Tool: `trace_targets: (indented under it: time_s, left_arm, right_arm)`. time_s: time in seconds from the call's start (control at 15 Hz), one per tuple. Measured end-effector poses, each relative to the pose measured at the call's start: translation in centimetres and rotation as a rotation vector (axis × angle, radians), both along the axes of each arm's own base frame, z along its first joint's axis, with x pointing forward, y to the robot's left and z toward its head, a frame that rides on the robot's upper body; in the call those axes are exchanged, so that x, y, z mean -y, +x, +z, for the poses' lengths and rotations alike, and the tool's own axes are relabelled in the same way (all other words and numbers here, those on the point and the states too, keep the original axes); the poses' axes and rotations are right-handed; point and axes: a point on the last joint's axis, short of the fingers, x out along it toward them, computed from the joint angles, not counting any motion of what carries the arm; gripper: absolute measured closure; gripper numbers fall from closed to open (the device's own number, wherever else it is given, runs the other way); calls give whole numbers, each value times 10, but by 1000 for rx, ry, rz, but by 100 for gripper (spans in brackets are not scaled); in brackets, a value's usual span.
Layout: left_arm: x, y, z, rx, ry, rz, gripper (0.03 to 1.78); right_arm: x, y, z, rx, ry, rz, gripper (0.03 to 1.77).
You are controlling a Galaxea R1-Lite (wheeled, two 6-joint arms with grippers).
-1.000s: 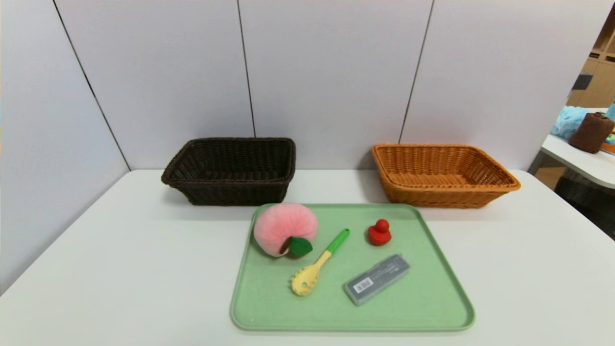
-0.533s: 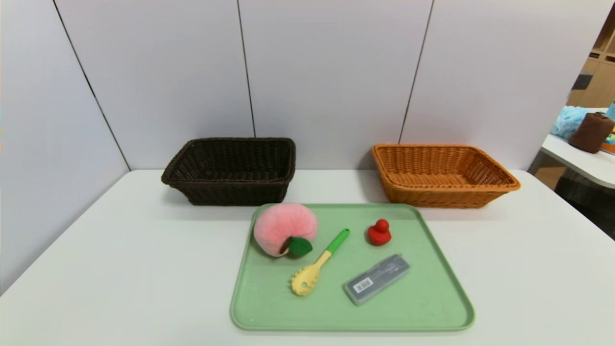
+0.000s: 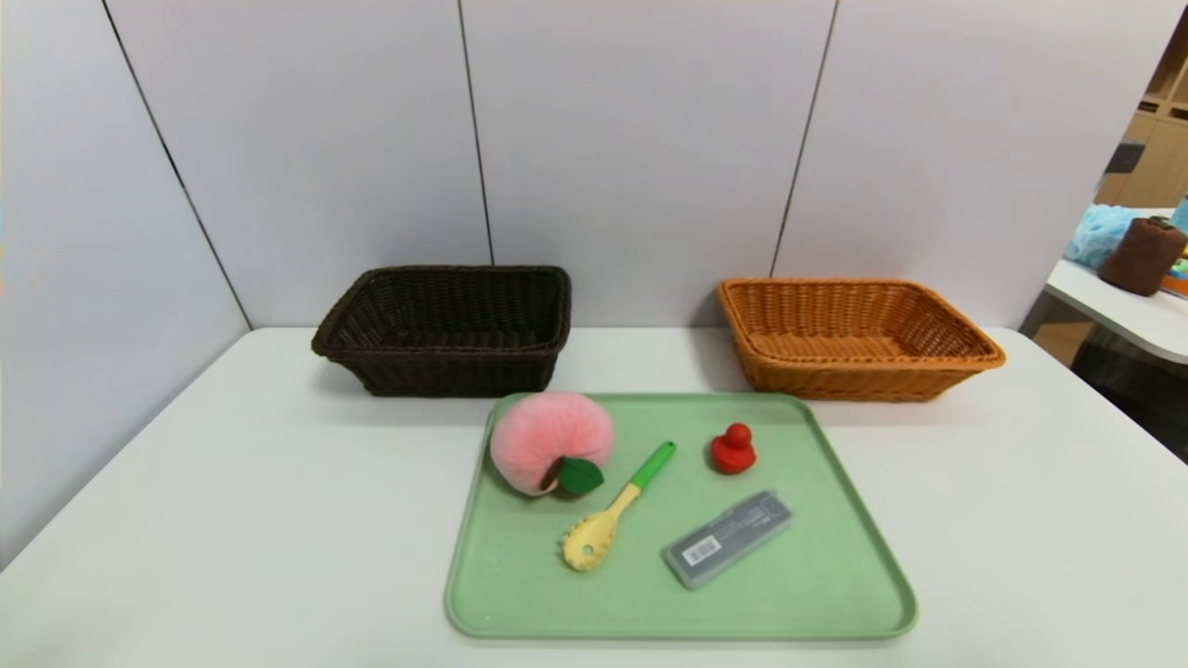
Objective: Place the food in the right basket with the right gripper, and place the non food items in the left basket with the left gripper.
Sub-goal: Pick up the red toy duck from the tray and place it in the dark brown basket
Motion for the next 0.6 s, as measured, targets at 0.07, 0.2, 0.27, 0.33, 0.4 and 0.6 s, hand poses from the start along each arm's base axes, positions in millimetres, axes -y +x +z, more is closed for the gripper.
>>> trace_targets:
  time_s: [0.07,0.2,0.27,0.33,0.4,0.6]
  left_arm:
    - [0,15,1,-49,-4,-11,12]
    - [2,39,-4,-151,-18,-49,12]
    - [3,50,-9,-200,-27,-69,12]
    - [5,59,-15,-246,-34,-86,12]
    - [7,66,-19,-279,-39,-100,12]
    - [12,78,-30,-369,-93,-129,12]
  right_arm:
    - [0,9,2,-53,1,6,10]
    - [-1,24,1,-112,3,35,10]
    - [-1,31,-2,-144,6,49,10]
    - [-2,37,-5,-166,8,62,10]
    - [-3,44,-7,-187,10,78,10]
    - [-10,63,-13,-246,21,157,10]
